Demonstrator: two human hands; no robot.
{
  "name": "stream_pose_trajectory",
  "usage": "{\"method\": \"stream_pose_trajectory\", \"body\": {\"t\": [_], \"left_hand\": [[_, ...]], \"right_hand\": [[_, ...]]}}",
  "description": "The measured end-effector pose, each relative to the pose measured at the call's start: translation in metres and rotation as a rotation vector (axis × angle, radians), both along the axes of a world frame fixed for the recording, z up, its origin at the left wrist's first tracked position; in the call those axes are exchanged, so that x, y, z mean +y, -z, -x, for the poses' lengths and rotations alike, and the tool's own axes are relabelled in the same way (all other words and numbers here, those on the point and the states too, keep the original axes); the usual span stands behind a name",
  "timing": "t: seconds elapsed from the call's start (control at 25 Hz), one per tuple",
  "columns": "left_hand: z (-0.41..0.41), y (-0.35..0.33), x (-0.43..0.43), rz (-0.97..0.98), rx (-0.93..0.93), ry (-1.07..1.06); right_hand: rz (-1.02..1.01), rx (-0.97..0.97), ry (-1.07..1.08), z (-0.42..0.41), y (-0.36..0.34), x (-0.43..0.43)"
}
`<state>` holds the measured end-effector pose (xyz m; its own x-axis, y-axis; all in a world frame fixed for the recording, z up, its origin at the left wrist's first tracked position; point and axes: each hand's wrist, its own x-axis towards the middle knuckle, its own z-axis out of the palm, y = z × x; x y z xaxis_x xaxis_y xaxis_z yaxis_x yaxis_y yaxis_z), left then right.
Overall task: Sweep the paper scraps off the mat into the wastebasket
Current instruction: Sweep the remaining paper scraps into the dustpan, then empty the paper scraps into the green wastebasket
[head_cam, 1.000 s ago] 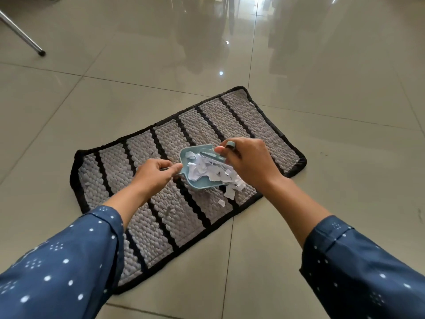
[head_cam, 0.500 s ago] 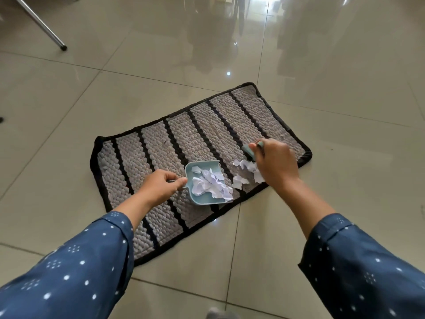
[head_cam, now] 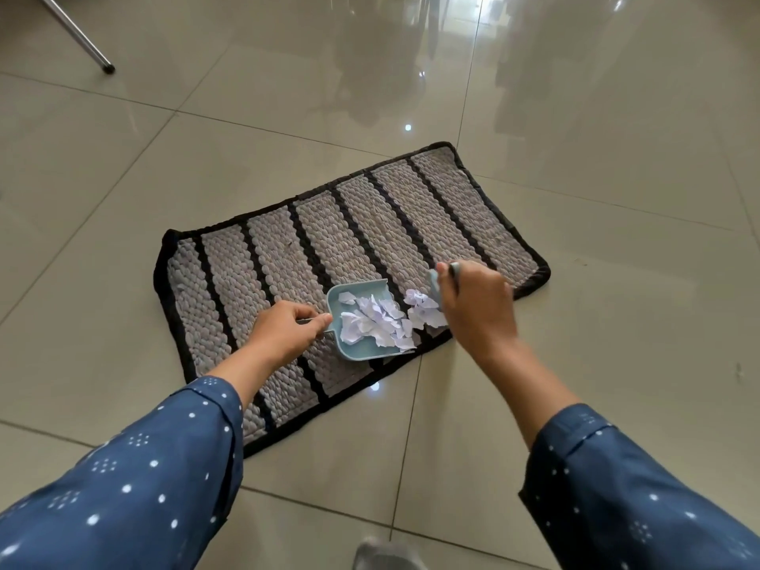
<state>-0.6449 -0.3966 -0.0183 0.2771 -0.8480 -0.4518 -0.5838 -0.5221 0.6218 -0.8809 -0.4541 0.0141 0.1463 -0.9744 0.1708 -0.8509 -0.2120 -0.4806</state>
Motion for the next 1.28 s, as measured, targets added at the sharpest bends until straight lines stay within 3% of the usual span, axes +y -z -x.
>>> {"method": "stream_pose_trajectory", "body": {"t": [0.6,0.96,1.12,1.28], "left_hand": [[-0.055,-0.014,0.017,0.063,0.250,-0.158],[-0.148,-0.052,0.046,0.208,0.282,-0.356],[-0.204,-0.076,0.066,0.274,0.271,-0.398],[-0.266,-0.107,0.091,0.282,0.314,-0.460]], "right_hand": [[-0.149,-0.258,-0.046,-0.071,-0.037,-0.030],[-0.062,-0.248,-0.239,-0.189,-0.086,-0.029],[-0.065,-0.334,-0.324,-0.254,-0.115,-0.023],[-0.018,-0.261,-0.385,-0.329,-0.147,-0.010]]}}
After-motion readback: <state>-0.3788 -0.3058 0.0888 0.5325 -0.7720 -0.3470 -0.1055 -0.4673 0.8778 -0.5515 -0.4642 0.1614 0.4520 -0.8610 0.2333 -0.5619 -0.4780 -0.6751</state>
